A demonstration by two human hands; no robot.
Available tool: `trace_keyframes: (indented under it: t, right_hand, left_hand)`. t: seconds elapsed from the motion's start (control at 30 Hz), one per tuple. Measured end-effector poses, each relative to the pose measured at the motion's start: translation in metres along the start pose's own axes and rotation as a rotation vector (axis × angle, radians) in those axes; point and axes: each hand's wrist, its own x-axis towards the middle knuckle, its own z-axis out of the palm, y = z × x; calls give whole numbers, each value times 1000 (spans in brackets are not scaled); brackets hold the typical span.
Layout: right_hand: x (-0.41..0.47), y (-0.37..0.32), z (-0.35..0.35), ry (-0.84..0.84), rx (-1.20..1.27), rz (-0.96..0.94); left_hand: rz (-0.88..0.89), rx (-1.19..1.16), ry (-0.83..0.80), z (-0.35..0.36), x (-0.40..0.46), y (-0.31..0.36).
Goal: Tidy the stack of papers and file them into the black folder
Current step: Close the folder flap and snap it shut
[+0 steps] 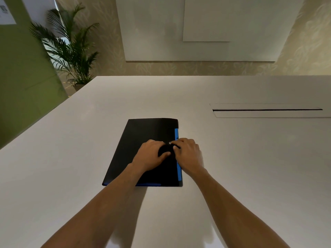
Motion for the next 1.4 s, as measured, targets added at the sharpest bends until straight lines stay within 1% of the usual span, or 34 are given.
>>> trace_keyframes:
  t: [0.07,0.17,0.23,0.47,0.63,0.8,0.87,0.9,0.97,1.03,1.13,1.23,1.33,1.4]
  right_hand:
    - [0,1,-1,-18,-43,-29]
    - [1,0,-2,-30,-86,-47]
    - [0,-1,-2,-31,-121,-52]
    - [0,-5,-1,-39,-198,-58]
    - [0,-9,-1,-74,-230,-44]
    - [-5,-12,-4,-86,-189,-7]
    - [-8,-15,-5,-82,-150,22]
    - [-10,-16,-6,-65,-115,49]
    - [-14,-20,-9,-18,-35,125]
    - [-19,-26,-13,-1,27,203]
    - [-25,-32,-20,-54,95,299]
    - [-35,-32,-27,-143,65,344]
    - [-43,-36,-30,-208,32,375]
    - [-45,-40,-29,-221,69,410]
  left_hand:
    - [11,17,11,7,-2,-3]
    - [38,124,-40,12,-2,-6]
    - [45,151,-71,13,-2,-7]
    - [10,108,-75,14,-2,-5]
    - [-2,96,-84,15,-2,-5]
    - [-34,38,-56,14,-4,-3]
    - [-55,30,-14,11,-5,-2]
    - [-86,20,31,8,-6,-2]
    - [-202,9,143,1,-9,-1]
    - [-355,28,182,-8,-13,-1]
    - [-585,58,83,-19,-20,-1]
    - [-743,15,-20,-31,-30,-7]
    - [-814,-41,-67,-41,-36,-11]
    - [-831,-77,-48,-48,-36,-14]
